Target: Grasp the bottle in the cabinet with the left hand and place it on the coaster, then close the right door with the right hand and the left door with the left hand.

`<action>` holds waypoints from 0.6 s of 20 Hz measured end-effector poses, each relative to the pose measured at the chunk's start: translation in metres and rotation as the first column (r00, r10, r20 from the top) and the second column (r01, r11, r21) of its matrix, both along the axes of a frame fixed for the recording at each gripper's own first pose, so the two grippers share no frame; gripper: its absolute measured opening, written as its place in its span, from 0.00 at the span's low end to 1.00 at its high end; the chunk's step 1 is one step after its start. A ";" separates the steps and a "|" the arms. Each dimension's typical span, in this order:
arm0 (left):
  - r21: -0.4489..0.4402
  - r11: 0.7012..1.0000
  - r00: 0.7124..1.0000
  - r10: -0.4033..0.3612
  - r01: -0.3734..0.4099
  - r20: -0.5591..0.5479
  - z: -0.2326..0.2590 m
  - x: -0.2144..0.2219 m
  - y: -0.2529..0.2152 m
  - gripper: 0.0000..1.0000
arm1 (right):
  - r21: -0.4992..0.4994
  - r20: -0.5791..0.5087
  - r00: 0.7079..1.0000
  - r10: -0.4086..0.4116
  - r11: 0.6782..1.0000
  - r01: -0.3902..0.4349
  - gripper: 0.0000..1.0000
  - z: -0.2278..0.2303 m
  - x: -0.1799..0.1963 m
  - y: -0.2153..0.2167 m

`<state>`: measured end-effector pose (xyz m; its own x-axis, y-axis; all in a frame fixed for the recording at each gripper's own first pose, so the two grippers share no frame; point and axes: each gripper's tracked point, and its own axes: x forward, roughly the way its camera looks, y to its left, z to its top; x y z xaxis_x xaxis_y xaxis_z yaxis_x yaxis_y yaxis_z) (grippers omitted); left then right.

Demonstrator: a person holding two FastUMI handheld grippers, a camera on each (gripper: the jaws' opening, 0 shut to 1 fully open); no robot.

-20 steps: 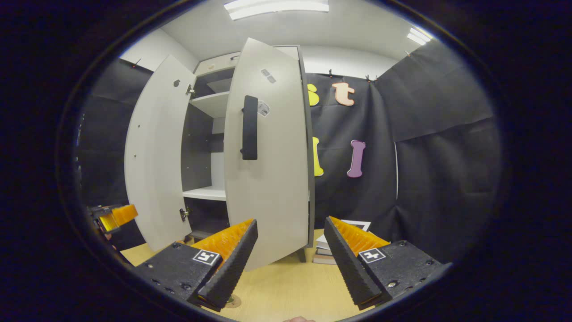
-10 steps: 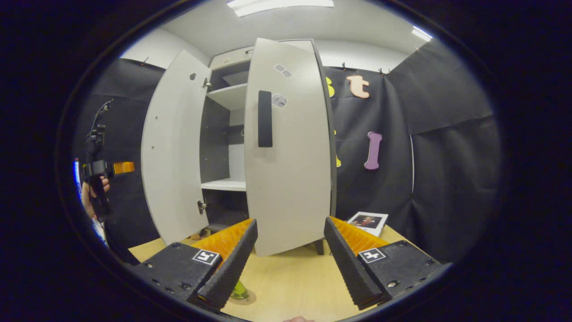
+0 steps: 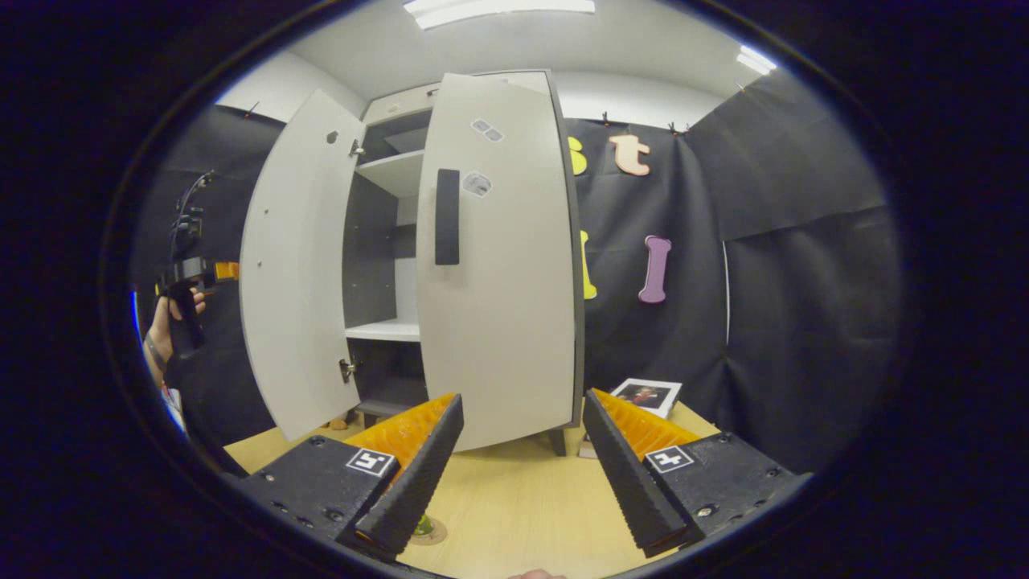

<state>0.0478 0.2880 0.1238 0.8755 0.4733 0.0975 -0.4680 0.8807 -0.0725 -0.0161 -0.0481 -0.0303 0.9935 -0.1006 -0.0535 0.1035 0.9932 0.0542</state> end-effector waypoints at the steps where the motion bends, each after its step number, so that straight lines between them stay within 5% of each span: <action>1: 0.009 1.000 1.000 -0.009 0.009 -0.003 0.001 0.002 -0.004 0.94 | 0.003 0.001 1.000 -0.007 1.000 0.007 0.98 0.000 0.000 -0.003; 8: 0.003 0.993 0.993 -0.116 0.116 -0.022 -0.003 0.009 -0.049 0.94 | 0.036 0.005 1.000 -0.016 0.999 0.016 0.98 -0.001 0.006 -0.012; 12: -0.004 0.969 0.969 -0.246 0.246 -0.019 -0.009 0.029 -0.104 0.94 | 0.025 0.014 1.000 -0.013 1.000 0.013 0.94 0.004 0.005 -0.014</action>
<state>0.0766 0.1842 0.1153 0.9668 0.2431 0.0787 -0.2381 0.9689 -0.0674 -0.0115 -0.0617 -0.0266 0.9928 -0.1121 -0.0420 0.1153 0.9900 0.0808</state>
